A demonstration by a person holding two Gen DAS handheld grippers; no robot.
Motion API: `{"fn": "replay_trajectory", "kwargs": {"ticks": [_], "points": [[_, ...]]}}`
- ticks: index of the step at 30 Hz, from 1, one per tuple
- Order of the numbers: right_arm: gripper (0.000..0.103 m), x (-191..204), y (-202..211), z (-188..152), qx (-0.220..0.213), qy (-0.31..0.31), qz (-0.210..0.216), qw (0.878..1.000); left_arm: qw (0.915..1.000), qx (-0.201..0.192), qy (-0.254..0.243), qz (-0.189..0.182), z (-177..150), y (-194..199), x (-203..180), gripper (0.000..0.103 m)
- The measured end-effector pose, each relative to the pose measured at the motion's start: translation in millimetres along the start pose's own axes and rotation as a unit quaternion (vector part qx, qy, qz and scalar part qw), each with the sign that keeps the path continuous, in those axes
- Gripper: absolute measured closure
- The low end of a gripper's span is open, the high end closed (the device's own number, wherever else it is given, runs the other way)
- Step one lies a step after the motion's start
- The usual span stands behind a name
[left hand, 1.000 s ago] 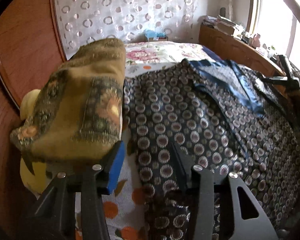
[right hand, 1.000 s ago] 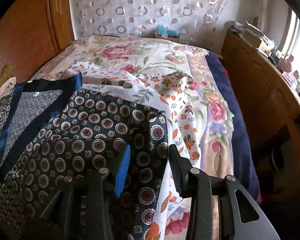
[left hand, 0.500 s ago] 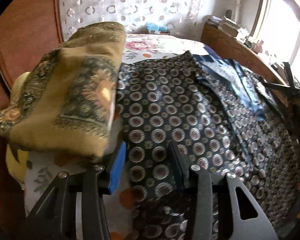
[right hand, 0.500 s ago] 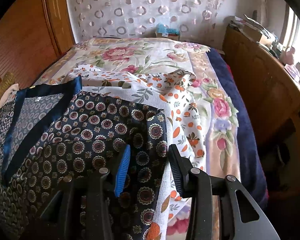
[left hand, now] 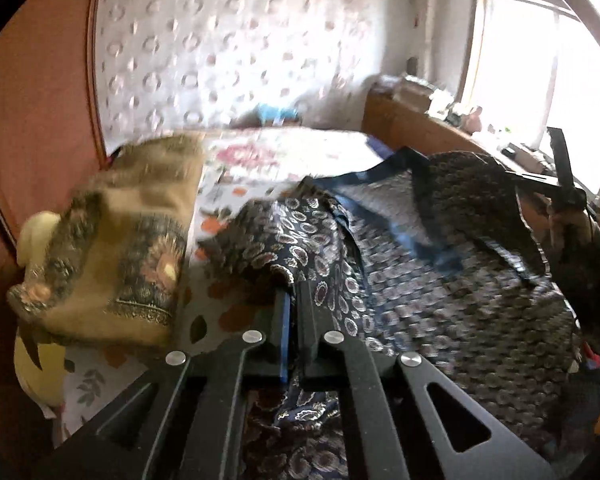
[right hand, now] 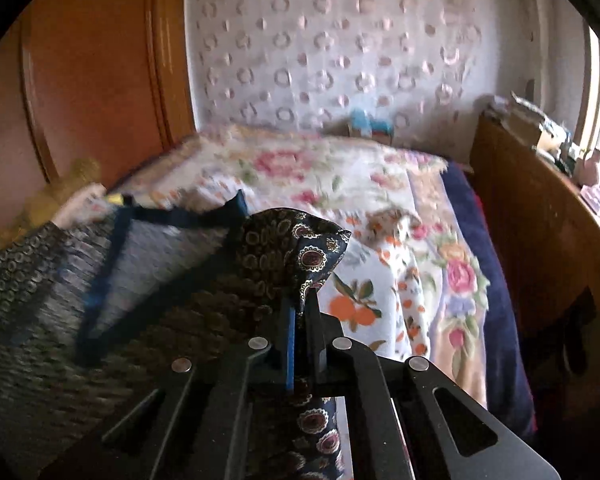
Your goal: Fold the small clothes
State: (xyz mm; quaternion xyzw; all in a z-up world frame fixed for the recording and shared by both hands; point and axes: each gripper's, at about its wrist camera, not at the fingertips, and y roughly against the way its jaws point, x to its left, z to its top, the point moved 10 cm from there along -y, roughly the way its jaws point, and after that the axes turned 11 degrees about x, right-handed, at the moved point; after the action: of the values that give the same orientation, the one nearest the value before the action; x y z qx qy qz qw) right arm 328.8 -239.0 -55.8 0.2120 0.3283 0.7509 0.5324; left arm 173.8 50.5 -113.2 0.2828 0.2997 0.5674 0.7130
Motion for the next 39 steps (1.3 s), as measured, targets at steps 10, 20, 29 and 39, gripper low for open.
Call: {"fn": "replay_trajectory", "kwargs": {"ticks": [10,20,29,39], "points": [[0.1,37.5,115.7,-93.2,-0.06,-0.002,0.034,0.998,0.9992,-0.029,-0.023,-0.012,-41.3,61.6,-24.0,0.1],[0.1,18.8,166.7,-210.1,-0.002,-0.045,0.025,0.999,0.9996,0.017,-0.023,-0.005,-100.9,75.0,-29.0,0.1],[0.097,15.1,141.5,-237.6,0.071,-0.039,0.002,0.997,0.9996,0.006,-0.02,0.018,-102.1,79.7,-13.9,0.073],[0.058,6.4,154.3,-194.4,0.01,-0.042,-0.012,0.999,0.9986,0.022,0.02,0.044,-105.1,55.5,31.3,0.06]]}}
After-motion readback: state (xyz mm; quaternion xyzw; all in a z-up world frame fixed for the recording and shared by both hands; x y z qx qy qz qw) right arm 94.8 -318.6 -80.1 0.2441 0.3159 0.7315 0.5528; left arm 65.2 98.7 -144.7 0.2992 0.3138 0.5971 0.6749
